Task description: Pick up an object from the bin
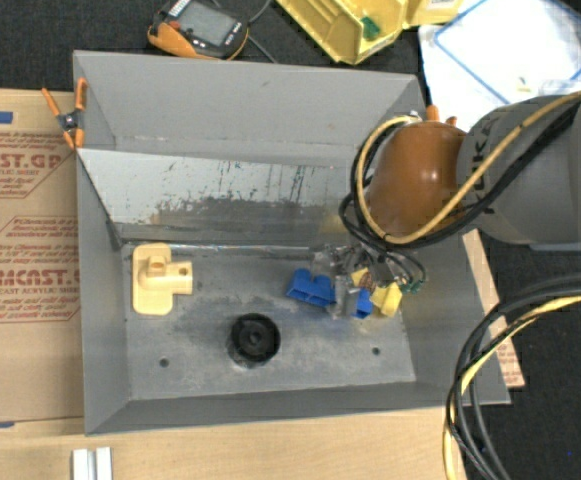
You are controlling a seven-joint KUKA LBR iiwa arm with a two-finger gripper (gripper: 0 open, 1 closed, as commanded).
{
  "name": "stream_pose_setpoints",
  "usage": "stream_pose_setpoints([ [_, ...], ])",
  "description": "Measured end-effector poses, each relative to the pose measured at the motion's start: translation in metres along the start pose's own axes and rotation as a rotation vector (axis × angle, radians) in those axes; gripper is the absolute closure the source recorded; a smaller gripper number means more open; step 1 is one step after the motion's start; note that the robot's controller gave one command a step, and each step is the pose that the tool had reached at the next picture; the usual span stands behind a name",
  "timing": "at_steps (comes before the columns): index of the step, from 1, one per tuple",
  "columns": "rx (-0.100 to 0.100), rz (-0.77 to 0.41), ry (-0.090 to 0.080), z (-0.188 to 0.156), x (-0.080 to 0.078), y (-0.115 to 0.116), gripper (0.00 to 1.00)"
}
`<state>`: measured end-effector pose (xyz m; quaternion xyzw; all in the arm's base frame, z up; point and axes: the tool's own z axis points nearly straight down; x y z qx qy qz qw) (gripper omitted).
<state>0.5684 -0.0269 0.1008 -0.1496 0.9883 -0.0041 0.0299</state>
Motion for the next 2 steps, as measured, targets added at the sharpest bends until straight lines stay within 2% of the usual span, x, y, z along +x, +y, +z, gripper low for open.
stream_pose_setpoints([
  [1,0.001,0.011,-0.008,-0.029,0.012,-0.002,1.0],
  [2,-0.004,-0.013,-0.005,-0.005,-0.007,-0.011,1.0],
])
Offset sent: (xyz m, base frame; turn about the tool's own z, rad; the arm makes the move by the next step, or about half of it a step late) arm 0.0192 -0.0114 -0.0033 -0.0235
